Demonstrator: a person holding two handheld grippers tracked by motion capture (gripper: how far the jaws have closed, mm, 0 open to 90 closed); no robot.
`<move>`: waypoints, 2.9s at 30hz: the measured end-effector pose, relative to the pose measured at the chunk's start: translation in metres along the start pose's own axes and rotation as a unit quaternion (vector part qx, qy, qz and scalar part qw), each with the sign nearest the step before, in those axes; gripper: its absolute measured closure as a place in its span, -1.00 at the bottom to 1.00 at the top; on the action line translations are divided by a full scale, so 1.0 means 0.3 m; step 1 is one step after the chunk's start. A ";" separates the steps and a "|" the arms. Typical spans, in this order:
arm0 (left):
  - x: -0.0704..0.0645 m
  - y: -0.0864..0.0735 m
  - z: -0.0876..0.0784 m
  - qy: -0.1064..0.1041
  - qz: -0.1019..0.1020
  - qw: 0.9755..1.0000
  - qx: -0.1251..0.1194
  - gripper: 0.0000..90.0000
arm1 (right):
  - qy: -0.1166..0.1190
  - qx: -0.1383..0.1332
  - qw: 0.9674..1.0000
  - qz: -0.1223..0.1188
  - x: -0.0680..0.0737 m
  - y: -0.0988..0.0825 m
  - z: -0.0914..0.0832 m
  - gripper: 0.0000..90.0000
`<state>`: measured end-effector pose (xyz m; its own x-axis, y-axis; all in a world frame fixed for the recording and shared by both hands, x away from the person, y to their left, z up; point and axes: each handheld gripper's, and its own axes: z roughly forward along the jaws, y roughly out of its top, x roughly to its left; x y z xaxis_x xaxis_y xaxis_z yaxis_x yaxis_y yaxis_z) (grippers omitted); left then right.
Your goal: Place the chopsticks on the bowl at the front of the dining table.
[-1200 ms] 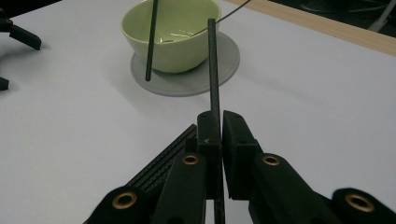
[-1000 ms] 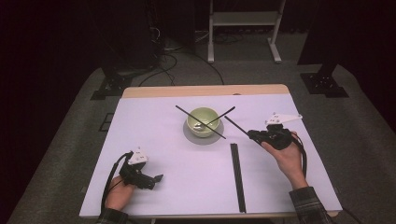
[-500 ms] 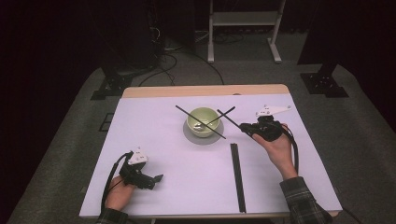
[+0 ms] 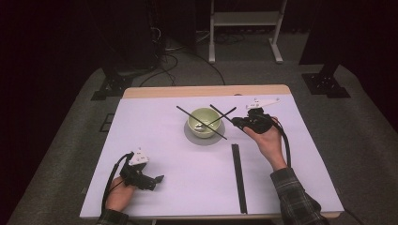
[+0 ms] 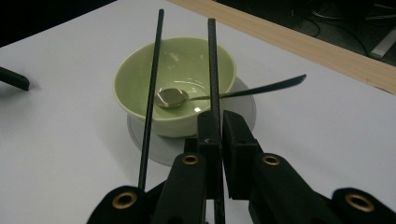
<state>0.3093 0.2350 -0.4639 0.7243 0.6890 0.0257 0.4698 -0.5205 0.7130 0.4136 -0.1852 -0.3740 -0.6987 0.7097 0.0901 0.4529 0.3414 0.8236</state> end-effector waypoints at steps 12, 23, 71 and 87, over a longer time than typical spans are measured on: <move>0.000 0.000 0.000 0.000 0.000 1.000 0.000 -1.00 | 0.000 0.002 1.000 -0.002 0.002 0.066 0.071 0.90; 0.000 0.000 0.001 0.000 -0.001 1.000 -0.001 -1.00 | 0.004 0.009 1.000 -0.004 0.015 0.120 0.153 0.91; -0.001 0.000 0.000 0.000 -0.001 1.000 -0.001 -1.00 | 0.009 0.038 0.999 0.002 0.060 0.169 0.342 0.64; 0.000 0.000 0.000 0.000 0.000 1.000 0.000 -1.00 | 0.008 0.020 1.000 -0.006 0.078 0.148 0.120 0.07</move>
<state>0.3091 0.2350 -0.4639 0.7246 0.6887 0.0257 0.4696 -0.5207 0.7130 0.4373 -0.1313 -0.3556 -0.7128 0.6955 0.0901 0.4663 0.3740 0.8017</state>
